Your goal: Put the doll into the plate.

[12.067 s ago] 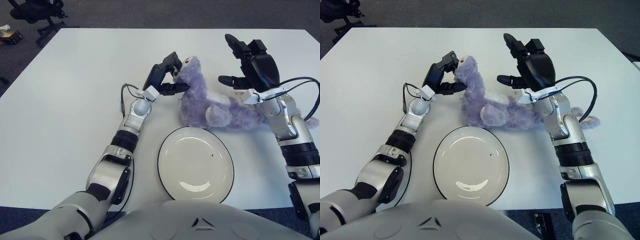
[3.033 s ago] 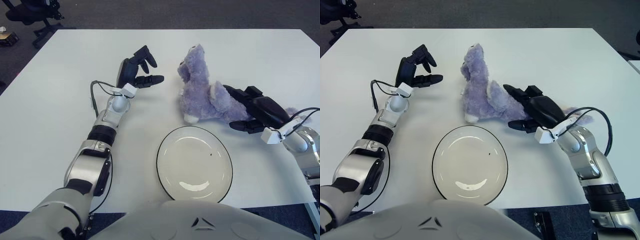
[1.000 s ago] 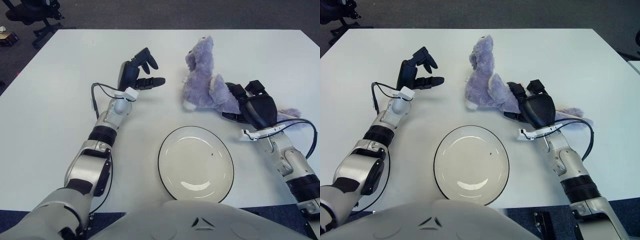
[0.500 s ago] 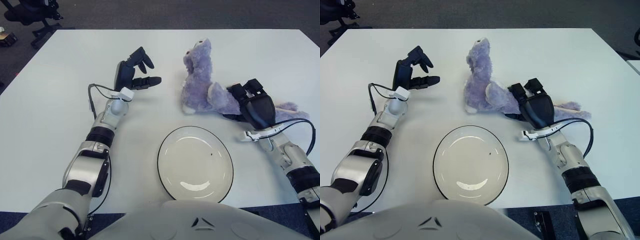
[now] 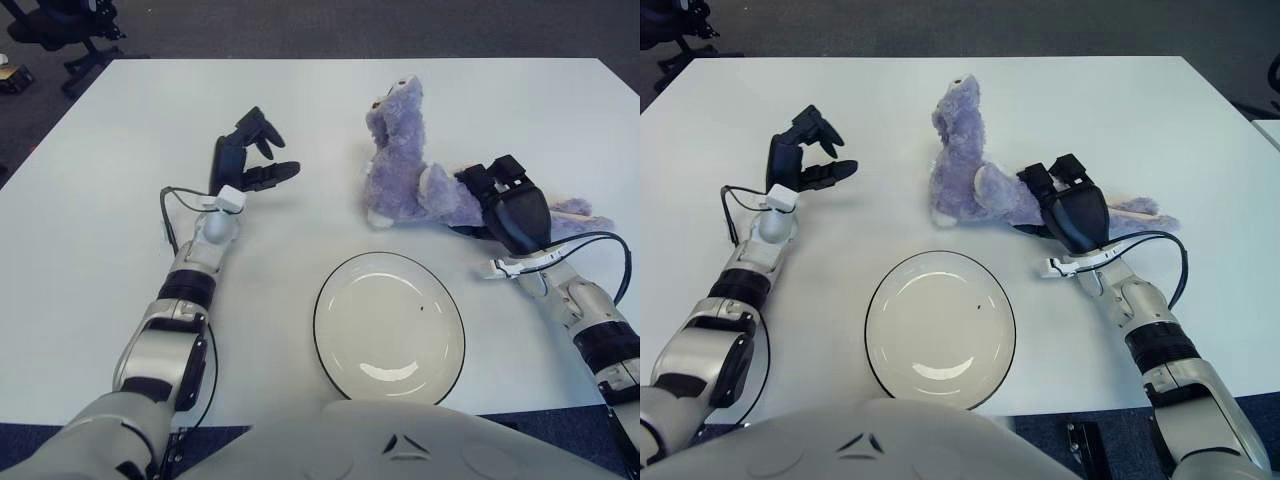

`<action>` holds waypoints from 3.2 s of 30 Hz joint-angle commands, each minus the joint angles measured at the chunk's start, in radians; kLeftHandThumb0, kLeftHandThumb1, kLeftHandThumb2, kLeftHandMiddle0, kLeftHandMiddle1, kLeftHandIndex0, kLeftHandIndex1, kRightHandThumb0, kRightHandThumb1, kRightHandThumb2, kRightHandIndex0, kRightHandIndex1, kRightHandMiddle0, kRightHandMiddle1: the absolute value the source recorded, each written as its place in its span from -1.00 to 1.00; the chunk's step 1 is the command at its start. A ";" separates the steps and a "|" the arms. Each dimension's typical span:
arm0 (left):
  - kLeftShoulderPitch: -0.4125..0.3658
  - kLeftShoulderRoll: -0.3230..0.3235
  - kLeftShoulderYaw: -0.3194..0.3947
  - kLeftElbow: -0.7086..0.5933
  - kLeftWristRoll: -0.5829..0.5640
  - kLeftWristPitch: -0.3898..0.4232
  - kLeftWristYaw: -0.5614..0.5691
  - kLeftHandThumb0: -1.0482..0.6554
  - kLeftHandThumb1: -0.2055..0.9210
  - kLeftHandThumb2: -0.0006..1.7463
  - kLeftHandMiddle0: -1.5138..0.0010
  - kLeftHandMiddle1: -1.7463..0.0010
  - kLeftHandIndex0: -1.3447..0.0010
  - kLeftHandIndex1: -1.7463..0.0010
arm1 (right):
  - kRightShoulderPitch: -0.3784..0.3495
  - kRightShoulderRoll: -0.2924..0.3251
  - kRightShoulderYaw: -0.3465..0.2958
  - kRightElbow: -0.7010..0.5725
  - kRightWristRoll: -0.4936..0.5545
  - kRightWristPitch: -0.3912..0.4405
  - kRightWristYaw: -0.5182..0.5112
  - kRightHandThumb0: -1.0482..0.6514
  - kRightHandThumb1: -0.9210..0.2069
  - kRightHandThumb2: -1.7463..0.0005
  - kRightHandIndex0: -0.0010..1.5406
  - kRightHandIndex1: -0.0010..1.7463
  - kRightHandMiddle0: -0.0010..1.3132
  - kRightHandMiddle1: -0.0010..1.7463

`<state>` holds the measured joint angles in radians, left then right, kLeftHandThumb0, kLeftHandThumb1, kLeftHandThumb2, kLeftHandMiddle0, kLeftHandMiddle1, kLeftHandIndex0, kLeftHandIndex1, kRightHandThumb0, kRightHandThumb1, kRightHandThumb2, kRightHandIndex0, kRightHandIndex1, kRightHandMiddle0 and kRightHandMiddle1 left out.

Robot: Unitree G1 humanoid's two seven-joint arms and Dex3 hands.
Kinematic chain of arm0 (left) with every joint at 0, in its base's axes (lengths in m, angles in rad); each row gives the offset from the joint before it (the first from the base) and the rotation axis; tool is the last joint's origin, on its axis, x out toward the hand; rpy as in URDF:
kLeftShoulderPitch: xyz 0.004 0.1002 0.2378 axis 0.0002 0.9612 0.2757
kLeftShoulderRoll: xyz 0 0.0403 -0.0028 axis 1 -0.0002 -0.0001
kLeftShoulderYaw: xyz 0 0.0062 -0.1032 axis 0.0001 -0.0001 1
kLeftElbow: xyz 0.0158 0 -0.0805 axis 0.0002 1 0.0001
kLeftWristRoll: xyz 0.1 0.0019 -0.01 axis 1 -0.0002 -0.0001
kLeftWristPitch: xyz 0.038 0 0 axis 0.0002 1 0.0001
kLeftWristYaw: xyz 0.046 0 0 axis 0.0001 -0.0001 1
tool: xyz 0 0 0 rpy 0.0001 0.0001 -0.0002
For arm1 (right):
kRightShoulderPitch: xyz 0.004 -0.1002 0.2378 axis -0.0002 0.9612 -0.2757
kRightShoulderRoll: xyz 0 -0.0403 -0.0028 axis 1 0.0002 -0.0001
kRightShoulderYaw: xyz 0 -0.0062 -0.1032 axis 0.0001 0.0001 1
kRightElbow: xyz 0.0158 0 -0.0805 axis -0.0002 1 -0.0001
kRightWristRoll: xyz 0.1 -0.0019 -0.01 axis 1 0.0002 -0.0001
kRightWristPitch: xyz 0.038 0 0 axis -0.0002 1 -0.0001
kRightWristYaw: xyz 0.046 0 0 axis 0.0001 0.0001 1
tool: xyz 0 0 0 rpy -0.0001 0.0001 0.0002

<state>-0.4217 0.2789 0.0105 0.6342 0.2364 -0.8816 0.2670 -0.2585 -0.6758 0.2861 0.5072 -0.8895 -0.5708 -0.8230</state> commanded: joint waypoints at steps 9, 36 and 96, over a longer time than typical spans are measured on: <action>0.103 -0.021 0.051 -0.047 -0.097 0.056 -0.065 0.13 1.00 -0.88 -0.05 -1.00 0.09 -1.00 | -0.052 0.057 -0.048 0.128 0.301 -0.273 0.207 0.31 -0.94 0.78 0.02 1.00 -0.09 1.00; 0.171 -0.055 0.084 -0.151 -0.063 0.208 -0.050 0.14 1.00 -0.88 -0.05 -1.00 0.09 -1.00 | -0.108 0.127 -0.169 0.045 0.474 -0.255 0.467 0.07 -1.00 0.81 0.24 1.00 0.13 1.00; 0.191 -0.105 0.101 -0.210 -0.070 0.334 -0.034 0.16 1.00 -0.87 -0.13 -1.00 0.06 -1.00 | -0.182 0.193 -0.300 -0.085 1.135 -0.475 1.164 -0.20 -1.00 0.87 0.36 1.00 0.27 1.00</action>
<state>-0.2749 0.1948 0.1165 0.3850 0.1683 -0.5589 0.2286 -0.4233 -0.4650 0.0004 0.4475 0.1934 -1.0609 0.3039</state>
